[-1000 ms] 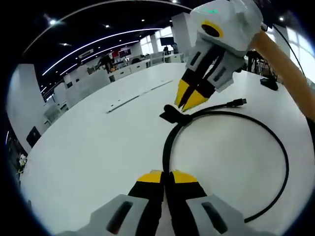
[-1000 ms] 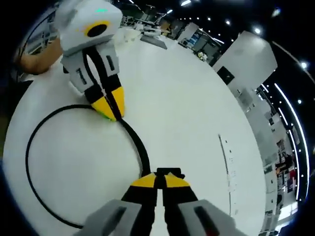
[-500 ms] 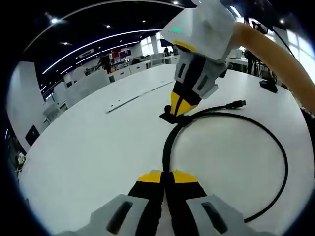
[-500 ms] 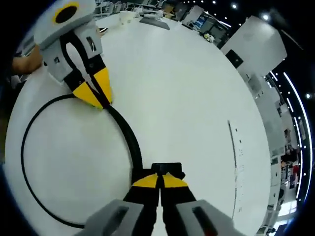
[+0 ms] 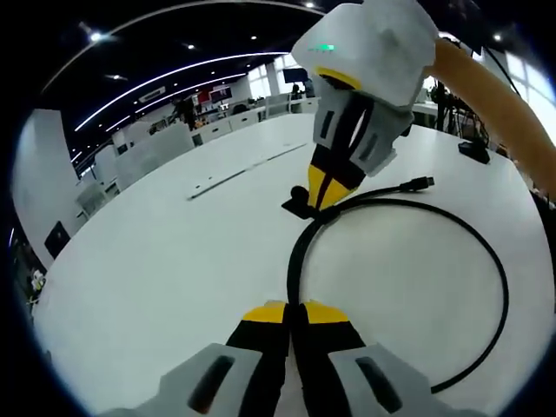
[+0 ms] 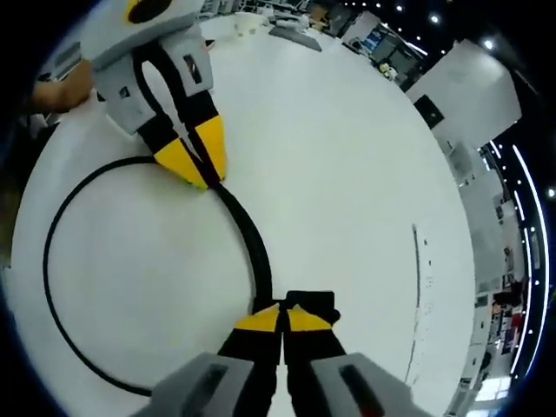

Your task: Find the charging cable on the desk, coil it up and secure with Velcro.

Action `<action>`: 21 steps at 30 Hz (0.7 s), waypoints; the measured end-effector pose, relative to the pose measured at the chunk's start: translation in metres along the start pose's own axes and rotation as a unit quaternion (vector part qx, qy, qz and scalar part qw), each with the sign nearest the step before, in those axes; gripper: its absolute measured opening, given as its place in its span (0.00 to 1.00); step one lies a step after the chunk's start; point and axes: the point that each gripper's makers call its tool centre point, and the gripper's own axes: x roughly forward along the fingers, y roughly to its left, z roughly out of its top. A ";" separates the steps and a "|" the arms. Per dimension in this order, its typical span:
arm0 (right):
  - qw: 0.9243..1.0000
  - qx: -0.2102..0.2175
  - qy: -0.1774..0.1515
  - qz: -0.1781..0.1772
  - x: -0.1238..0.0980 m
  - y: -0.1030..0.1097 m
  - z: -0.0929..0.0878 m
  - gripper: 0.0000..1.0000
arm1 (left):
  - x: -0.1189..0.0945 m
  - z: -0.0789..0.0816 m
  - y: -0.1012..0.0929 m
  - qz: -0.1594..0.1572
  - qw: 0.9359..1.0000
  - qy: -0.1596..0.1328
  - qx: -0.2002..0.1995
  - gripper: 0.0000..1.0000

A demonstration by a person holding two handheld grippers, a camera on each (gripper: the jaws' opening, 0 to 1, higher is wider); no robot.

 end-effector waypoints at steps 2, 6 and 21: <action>1.000 -0.009 0.010 -0.001 0.002 -0.001 0.000 0.03 | 0.000 0.000 0.000 -0.001 1.000 0.000 -0.001 0.06; 1.000 -0.011 0.017 -0.006 0.003 -0.002 0.000 0.03 | 0.000 0.000 0.001 0.000 1.000 0.000 -0.001 0.06; 0.999 -0.002 0.024 -0.045 0.007 -0.013 -0.006 0.03 | 0.001 0.000 0.001 0.000 1.000 -0.001 -0.001 0.06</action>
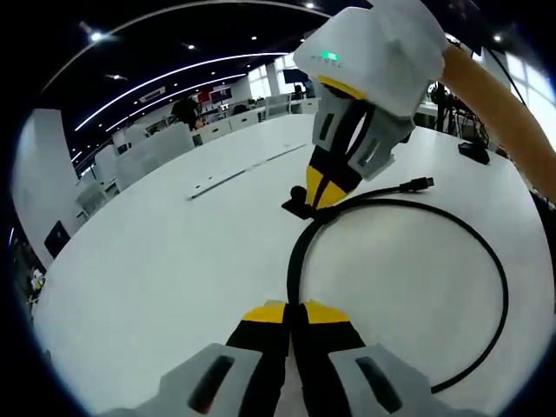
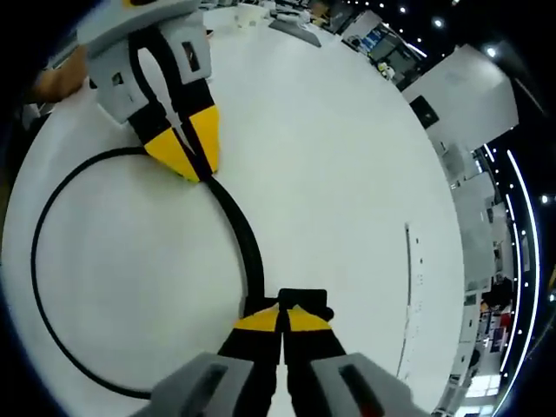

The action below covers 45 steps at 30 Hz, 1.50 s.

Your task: Find the charging cable on the desk, coil it up and secure with Velcro.

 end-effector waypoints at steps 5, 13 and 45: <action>1.000 0.019 -0.007 -0.011 0.004 -0.006 -0.001 0.03 | 0.000 0.000 0.000 -0.001 1.000 -0.001 -0.001 0.06; 0.999 0.035 -0.011 -0.026 0.009 -0.013 -0.005 0.03 | 0.000 -0.001 0.000 -0.001 1.000 -0.001 -0.001 0.06; 1.000 0.003 -0.004 0.008 -0.016 0.011 0.011 0.03 | 0.002 0.002 0.009 -0.002 1.000 -0.003 -0.002 0.06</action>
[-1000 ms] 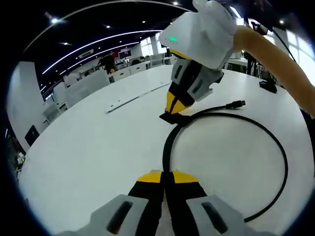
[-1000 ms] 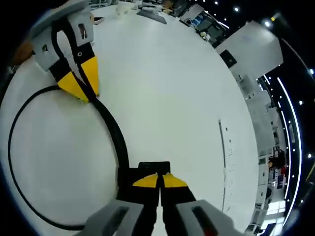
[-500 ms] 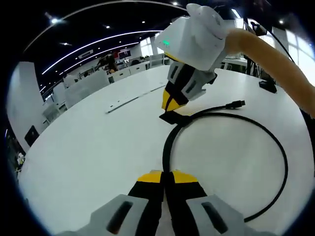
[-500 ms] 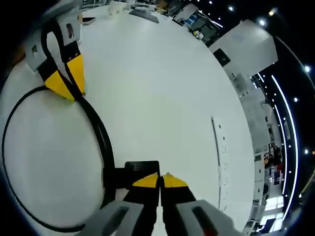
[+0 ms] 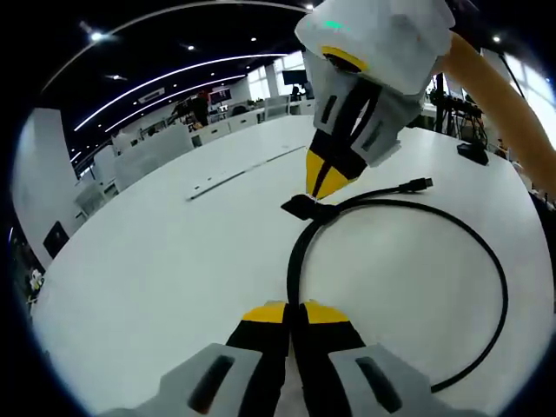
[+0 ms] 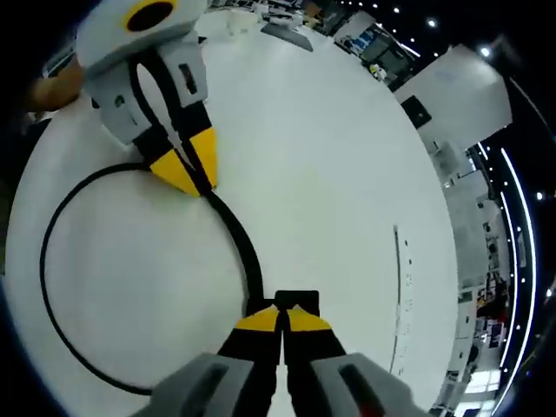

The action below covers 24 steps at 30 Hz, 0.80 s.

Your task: Find the charging cable on the desk, coil it up and secure with Velcro.

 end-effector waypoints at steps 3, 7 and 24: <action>1.000 -0.001 0.007 0.002 0.005 0.000 -0.001 0.03 | 0.000 0.000 0.000 0.000 1.000 0.000 0.000 0.06; 1.000 0.011 0.011 0.004 0.010 -0.001 -0.005 0.03 | -0.001 -0.001 -0.003 0.001 1.000 0.000 0.001 0.06; 0.999 0.035 0.009 -0.028 0.017 -0.016 -0.011 0.03 | -0.002 -0.002 -0.009 -0.004 1.000 -0.005 -0.007 0.06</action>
